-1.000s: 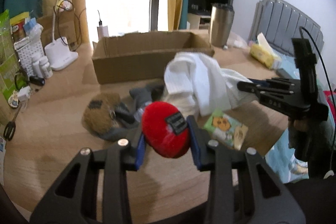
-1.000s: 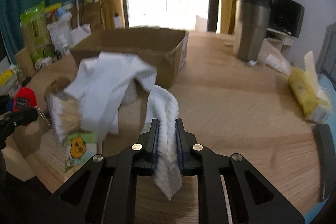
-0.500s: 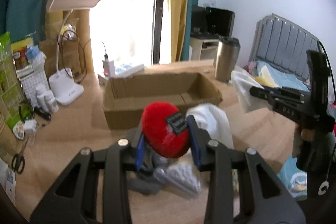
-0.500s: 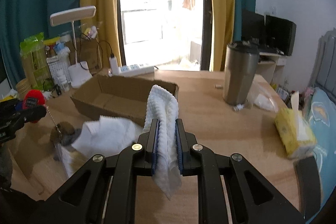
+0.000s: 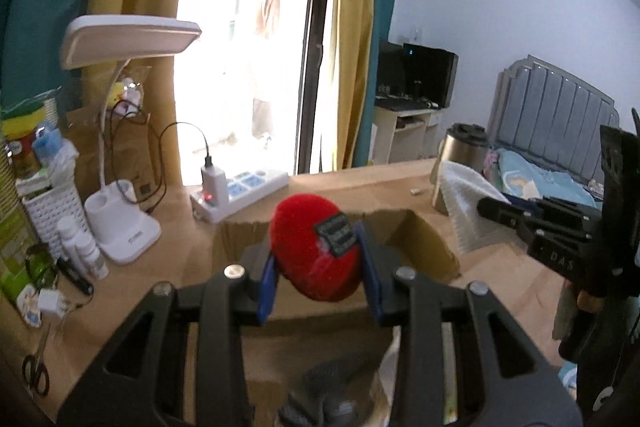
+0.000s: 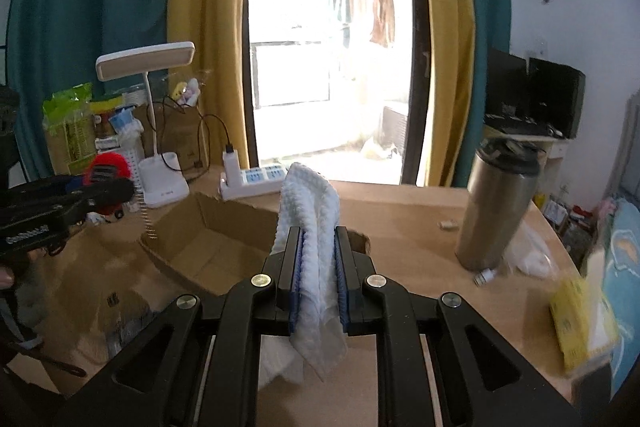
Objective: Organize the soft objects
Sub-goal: 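Carry the tape measure and wipes into the cardboard box and release both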
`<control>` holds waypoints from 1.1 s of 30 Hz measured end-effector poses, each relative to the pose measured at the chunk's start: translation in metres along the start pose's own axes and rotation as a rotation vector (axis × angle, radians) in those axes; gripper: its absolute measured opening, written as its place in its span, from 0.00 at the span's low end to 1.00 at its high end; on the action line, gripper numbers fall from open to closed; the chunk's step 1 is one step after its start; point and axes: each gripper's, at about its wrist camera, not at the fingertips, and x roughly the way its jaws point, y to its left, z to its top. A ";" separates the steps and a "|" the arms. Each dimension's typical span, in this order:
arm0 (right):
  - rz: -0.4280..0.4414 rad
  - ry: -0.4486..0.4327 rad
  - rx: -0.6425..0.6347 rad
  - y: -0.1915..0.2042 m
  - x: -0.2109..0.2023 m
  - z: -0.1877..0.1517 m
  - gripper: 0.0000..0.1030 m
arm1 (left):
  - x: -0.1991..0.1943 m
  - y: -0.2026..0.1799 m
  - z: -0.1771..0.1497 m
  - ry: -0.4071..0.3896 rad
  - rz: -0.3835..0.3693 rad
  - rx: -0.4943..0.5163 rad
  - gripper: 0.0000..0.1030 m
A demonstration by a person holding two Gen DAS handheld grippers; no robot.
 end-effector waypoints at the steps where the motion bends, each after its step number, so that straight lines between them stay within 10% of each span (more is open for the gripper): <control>1: 0.005 -0.003 -0.004 0.000 0.004 0.002 0.16 | 0.005 0.001 0.003 -0.003 -0.002 0.000 0.36; 33: 0.125 0.163 0.024 -0.002 0.122 -0.012 0.16 | 0.156 0.012 -0.019 0.268 0.005 -0.037 0.37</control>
